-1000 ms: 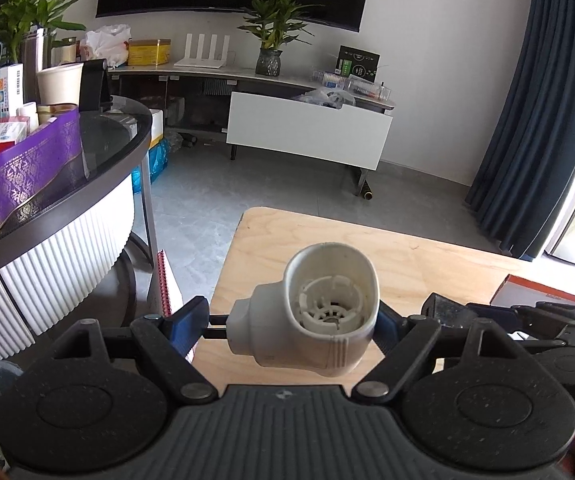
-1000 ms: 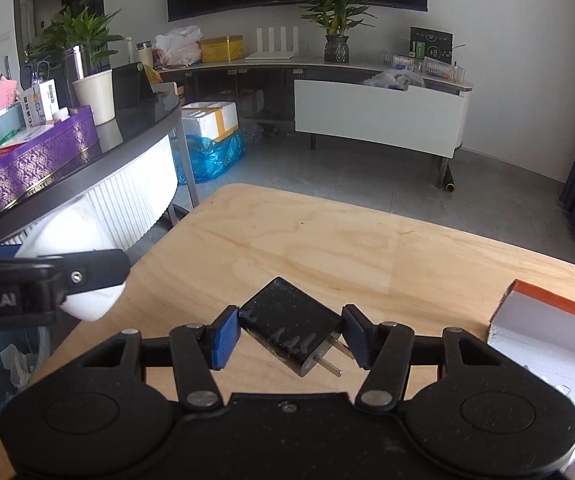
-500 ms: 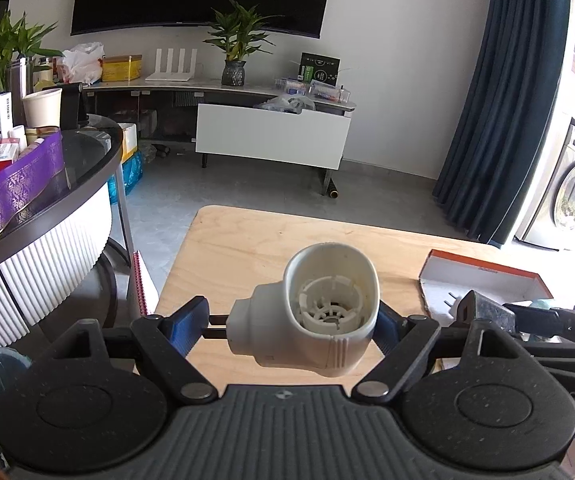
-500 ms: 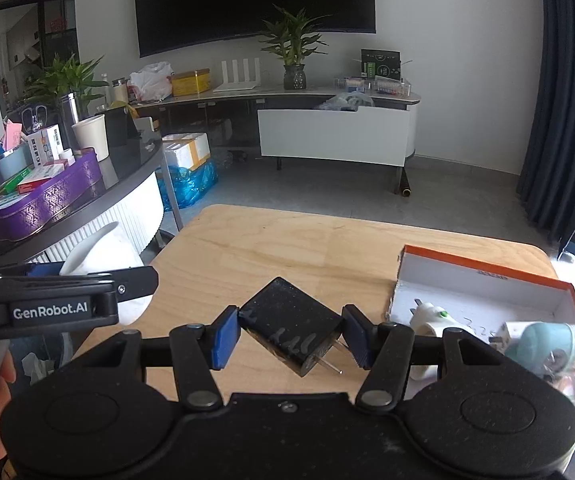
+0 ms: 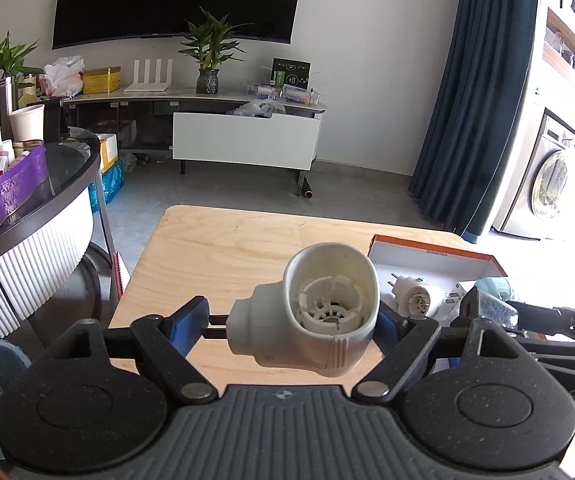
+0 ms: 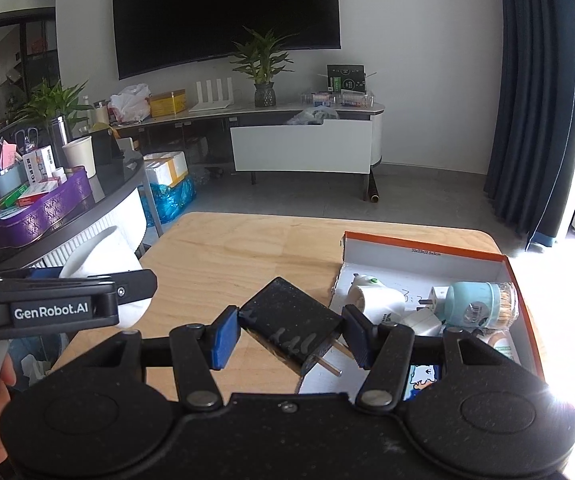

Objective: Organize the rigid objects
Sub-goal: 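Carry the white adapter and black charger in both tools over the open box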

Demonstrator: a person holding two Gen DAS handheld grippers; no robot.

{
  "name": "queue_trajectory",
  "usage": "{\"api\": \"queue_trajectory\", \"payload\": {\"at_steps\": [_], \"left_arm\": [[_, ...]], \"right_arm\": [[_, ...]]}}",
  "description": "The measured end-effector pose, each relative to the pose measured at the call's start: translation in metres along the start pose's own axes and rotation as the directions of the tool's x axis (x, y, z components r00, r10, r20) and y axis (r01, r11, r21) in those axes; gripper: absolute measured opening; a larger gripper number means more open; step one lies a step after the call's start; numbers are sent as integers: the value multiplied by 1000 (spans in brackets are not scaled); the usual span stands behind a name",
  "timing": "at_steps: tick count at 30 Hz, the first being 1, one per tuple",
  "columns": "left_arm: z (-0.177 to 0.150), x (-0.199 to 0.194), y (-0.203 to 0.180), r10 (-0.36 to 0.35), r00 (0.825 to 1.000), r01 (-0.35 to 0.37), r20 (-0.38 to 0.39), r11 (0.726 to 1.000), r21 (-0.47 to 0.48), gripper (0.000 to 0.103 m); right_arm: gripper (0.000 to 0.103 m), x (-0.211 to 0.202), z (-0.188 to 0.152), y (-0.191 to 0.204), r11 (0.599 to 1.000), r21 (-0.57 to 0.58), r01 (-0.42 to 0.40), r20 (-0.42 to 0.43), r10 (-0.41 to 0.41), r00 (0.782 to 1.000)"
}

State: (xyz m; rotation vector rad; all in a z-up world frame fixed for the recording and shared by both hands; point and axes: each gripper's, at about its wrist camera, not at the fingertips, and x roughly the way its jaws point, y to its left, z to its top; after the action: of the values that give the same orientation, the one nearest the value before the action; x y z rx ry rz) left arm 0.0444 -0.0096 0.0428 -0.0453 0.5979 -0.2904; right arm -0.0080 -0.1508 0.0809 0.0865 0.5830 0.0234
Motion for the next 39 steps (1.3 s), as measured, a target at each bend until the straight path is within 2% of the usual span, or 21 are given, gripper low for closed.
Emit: {"api": "queue_trajectory", "payload": {"at_steps": [17, 30, 39], "left_arm": [[-13, -1, -40, -99, 995, 100, -19, 993, 62, 85], [-17, 7, -70, -167, 985, 171, -43, 979, 114, 85], [-17, 12, -83, -199, 978, 205, -58, 967, 150, 85]], "right_arm": [[68, -41, -16, -44, 994, 64, 88, 31, -90, 995], [68, -58, -27, -87, 975, 138, 173, 34, -179, 983], [68, -64, -30, -103, 966, 167, 197, 35, -206, 978]]}}
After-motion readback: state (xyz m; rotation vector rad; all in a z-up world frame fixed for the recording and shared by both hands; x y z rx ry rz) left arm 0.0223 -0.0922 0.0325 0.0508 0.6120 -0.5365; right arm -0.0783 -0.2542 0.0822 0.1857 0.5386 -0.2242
